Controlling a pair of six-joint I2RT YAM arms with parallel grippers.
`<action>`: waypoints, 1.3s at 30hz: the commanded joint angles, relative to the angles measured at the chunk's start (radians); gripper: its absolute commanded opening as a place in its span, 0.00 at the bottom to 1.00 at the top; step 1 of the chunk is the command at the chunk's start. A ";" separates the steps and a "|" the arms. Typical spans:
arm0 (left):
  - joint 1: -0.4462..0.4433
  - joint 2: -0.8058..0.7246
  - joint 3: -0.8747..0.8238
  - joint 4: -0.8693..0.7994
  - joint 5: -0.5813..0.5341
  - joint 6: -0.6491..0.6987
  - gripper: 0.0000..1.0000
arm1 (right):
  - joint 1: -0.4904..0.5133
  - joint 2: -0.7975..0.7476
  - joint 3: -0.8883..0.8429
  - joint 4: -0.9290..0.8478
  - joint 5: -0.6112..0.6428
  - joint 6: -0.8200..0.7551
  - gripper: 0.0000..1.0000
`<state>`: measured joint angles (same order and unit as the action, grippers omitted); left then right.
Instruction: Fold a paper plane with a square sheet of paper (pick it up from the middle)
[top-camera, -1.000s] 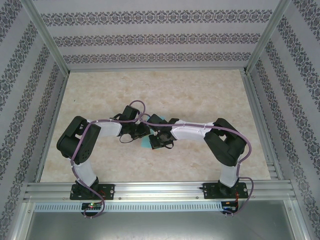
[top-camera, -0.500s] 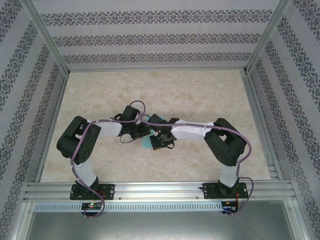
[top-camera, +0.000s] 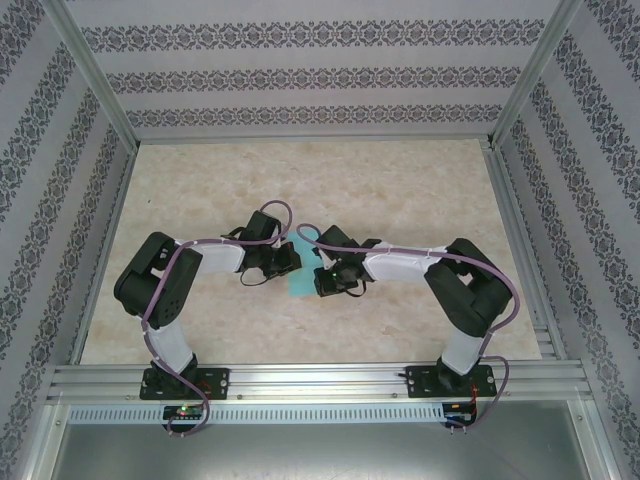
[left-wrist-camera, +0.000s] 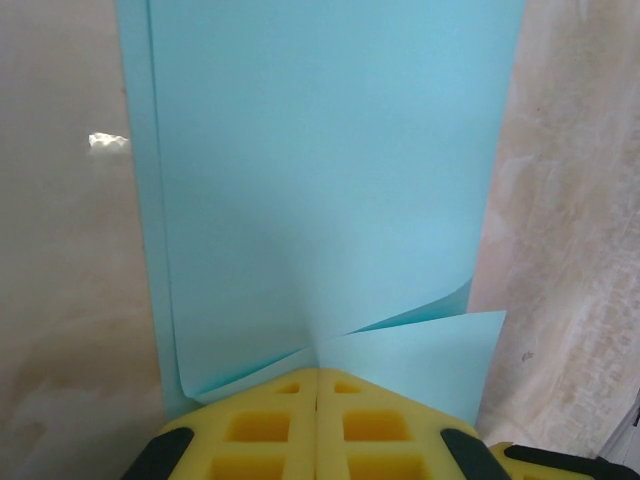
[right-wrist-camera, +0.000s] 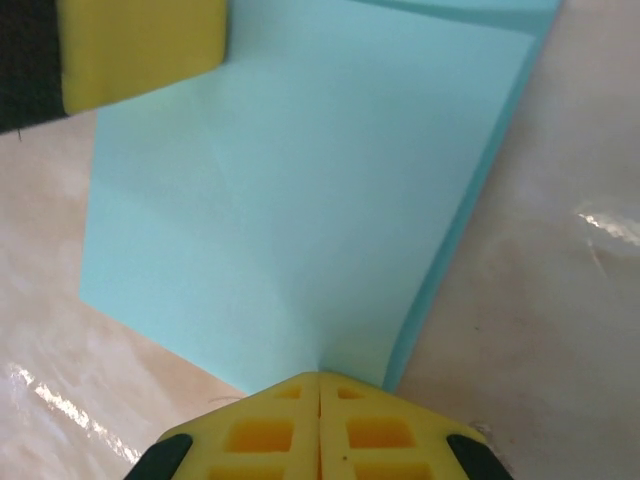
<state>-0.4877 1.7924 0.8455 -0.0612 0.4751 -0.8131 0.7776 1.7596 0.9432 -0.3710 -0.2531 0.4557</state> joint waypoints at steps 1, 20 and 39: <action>-0.008 0.069 -0.023 -0.114 -0.136 0.018 0.07 | -0.033 -0.026 -0.064 -0.058 -0.075 -0.035 0.08; -0.009 0.085 0.004 -0.133 -0.113 0.039 0.07 | -0.044 0.110 0.183 -0.045 -0.165 -0.054 0.08; -0.009 0.089 0.008 -0.154 -0.144 0.040 0.07 | -0.068 0.172 0.211 -0.186 -0.150 -0.207 0.08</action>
<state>-0.4923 1.8057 0.8764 -0.0994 0.4725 -0.7967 0.7235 1.9095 1.1458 -0.5034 -0.3958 0.3073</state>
